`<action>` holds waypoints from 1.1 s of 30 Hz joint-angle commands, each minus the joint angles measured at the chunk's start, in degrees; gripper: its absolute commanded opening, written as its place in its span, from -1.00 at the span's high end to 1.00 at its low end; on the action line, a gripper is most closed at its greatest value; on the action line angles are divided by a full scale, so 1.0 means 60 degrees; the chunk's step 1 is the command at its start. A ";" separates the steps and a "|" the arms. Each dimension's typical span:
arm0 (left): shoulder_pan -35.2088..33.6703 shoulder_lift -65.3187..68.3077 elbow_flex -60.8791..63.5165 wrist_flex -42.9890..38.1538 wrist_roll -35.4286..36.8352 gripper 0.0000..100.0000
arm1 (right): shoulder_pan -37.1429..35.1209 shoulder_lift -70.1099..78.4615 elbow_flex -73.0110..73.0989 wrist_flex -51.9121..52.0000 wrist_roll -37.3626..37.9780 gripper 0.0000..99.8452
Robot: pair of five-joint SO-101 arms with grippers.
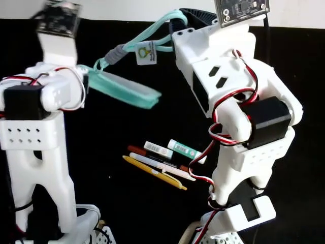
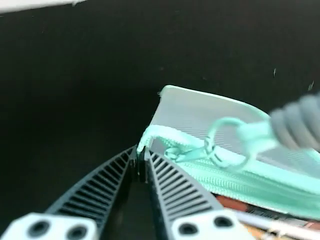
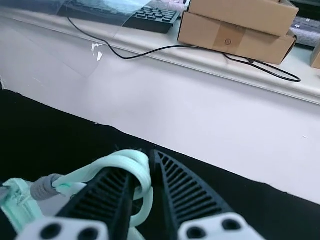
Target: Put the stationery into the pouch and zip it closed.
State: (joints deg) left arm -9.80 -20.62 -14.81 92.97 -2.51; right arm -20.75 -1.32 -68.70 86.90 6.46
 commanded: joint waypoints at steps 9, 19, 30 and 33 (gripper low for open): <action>-0.0447 -0.0022 0.0051 -0.0029 0.3516 0.99 | 0.0227 -0.0462 -0.0271 0.0037 -0.0147 0.99; -0.0462 0.0022 0.0095 -0.0088 0.3516 0.99 | 0.0799 -0.0740 -0.0183 0.0256 -0.0132 0.99; -0.0447 0.0022 0.0095 -0.0044 0.3473 0.99 | 0.1707 -0.0813 -0.0183 0.0300 -0.0132 0.99; -0.0447 0.0022 0.0095 -0.0044 0.3473 0.99 | 0.2015 -0.0813 -0.0183 0.0300 -0.0147 0.99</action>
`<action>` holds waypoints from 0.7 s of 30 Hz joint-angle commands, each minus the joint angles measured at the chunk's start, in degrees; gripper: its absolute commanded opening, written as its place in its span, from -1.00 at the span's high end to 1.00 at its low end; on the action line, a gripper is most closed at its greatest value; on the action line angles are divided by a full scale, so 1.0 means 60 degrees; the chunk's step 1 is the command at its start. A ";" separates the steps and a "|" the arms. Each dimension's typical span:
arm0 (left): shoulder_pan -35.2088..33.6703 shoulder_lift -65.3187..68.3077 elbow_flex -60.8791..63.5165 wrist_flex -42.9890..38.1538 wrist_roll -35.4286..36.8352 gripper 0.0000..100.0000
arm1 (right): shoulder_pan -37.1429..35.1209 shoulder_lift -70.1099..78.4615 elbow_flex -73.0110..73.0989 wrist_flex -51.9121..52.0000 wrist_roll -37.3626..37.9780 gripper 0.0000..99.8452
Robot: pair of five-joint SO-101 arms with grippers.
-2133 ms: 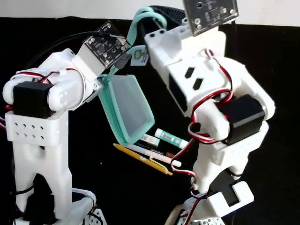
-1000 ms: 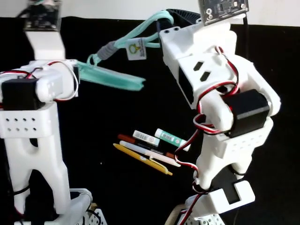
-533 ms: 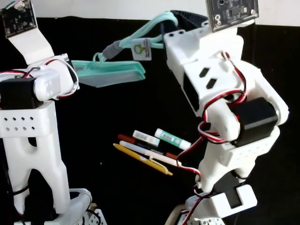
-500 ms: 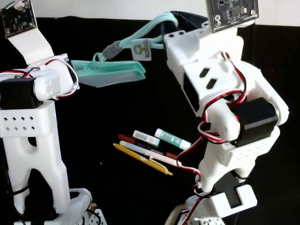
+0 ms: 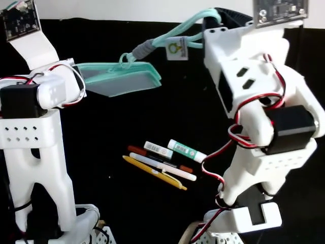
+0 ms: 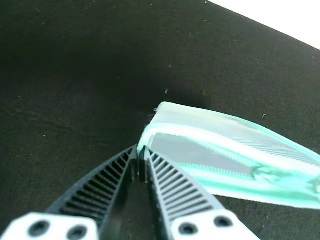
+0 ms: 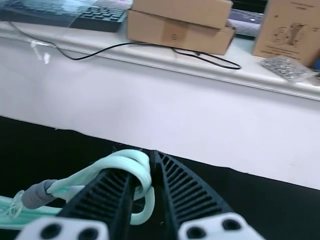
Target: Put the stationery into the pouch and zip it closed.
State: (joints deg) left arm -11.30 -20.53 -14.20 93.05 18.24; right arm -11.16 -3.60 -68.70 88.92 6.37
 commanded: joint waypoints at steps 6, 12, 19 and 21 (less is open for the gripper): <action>-0.0183 0.0007 -0.0007 -0.0059 0.0015 0.99 | 0.0916 -0.0403 -0.0183 -0.0022 -0.0132 0.99; -0.0168 0.0007 -0.0007 -0.0059 0.0015 0.99 | 0.1165 -0.0374 -0.0183 0.0374 -0.0132 0.99; -0.0154 0.0007 -0.0007 -0.0059 0.0015 0.99 | 0.2029 -0.0374 -0.0183 0.0432 -0.0952 0.99; -0.0154 0.0007 -0.0007 -0.0059 0.0015 0.99 | 0.2308 -0.0374 -0.0168 0.0432 -0.1187 0.99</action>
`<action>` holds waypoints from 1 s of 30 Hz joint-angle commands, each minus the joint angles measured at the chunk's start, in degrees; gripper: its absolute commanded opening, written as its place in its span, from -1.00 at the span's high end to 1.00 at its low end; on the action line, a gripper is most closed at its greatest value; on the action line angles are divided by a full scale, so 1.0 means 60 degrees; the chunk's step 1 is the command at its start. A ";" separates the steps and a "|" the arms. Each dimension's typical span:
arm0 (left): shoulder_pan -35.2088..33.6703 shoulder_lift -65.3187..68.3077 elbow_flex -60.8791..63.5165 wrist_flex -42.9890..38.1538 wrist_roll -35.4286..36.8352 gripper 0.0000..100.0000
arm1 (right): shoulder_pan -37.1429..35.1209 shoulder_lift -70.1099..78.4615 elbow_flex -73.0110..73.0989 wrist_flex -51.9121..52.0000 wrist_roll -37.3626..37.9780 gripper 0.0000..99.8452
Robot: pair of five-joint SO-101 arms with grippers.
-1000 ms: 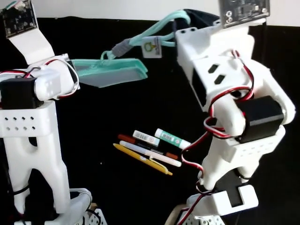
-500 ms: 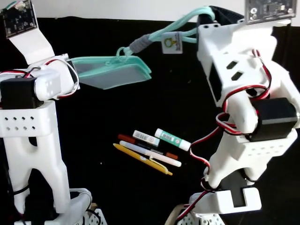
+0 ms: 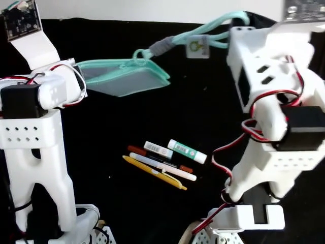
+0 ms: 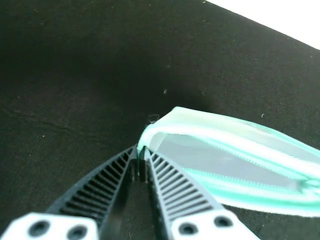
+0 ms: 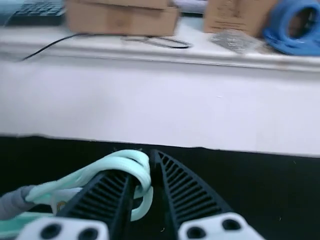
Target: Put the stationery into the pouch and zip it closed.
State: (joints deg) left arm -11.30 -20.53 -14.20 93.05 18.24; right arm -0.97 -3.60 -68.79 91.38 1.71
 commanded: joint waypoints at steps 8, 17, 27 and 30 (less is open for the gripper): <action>-0.0139 0.0007 -0.0007 -0.0059 0.0015 0.99 | 0.0711 -0.0374 -0.0154 0.0051 -0.0484 0.98; -0.0125 0.0007 -0.0037 -0.0103 0.0015 0.99 | 0.0696 -0.0095 -0.0139 0.1546 -0.0440 0.55; 0.1253 0.0007 -0.0081 -0.0542 -0.0308 0.99 | -0.0007 0.0711 0.2879 0.1590 -0.0132 0.55; 0.1267 0.0066 -0.0007 -0.0659 -0.0308 0.99 | -0.0505 0.0740 0.4286 0.1575 0.0469 0.55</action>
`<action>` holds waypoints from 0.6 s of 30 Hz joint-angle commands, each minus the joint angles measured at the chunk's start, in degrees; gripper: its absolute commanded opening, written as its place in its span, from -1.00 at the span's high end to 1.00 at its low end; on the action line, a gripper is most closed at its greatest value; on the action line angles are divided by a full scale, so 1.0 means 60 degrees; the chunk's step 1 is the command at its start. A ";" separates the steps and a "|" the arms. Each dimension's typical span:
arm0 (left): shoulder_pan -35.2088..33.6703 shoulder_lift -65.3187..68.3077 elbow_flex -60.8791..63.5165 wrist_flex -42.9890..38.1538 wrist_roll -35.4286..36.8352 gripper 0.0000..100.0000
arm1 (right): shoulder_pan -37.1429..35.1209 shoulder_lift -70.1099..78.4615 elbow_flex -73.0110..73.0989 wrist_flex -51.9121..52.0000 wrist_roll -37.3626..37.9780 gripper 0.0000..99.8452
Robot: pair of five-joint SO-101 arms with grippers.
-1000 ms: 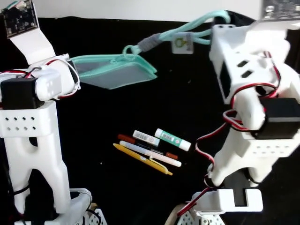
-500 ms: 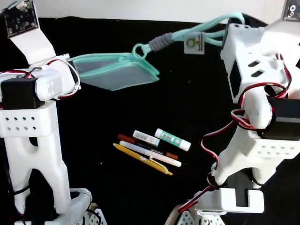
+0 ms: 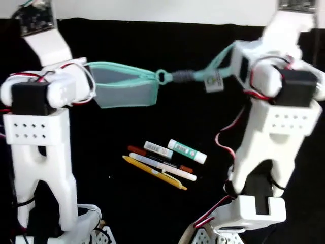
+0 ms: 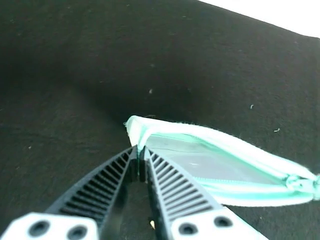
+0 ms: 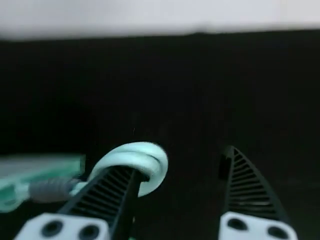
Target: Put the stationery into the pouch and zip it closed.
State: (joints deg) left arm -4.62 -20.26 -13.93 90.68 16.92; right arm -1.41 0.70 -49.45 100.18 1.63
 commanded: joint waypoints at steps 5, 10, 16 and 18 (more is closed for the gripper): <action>0.0168 0.1018 -0.0125 -0.0366 -0.0103 0.99 | -0.0813 0.0037 0.2777 -0.0725 0.0527 0.55; 0.0198 0.1868 -0.0154 -0.0425 -0.0103 0.99 | -0.0945 -0.0007 0.4168 -0.1385 0.0527 0.55; 0.0198 0.1927 -0.0154 -0.0425 -0.0103 0.99 | -0.1150 -0.0022 0.4520 -0.1458 0.0527 0.55; 0.0198 0.1956 -0.0139 -0.0425 -0.0103 0.99 | -0.1282 0.0007 0.4652 -0.1443 0.0586 0.55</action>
State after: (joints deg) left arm -4.26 -10.24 -14.90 88.31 16.66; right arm -7.74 1.32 -22.20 92.00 4.18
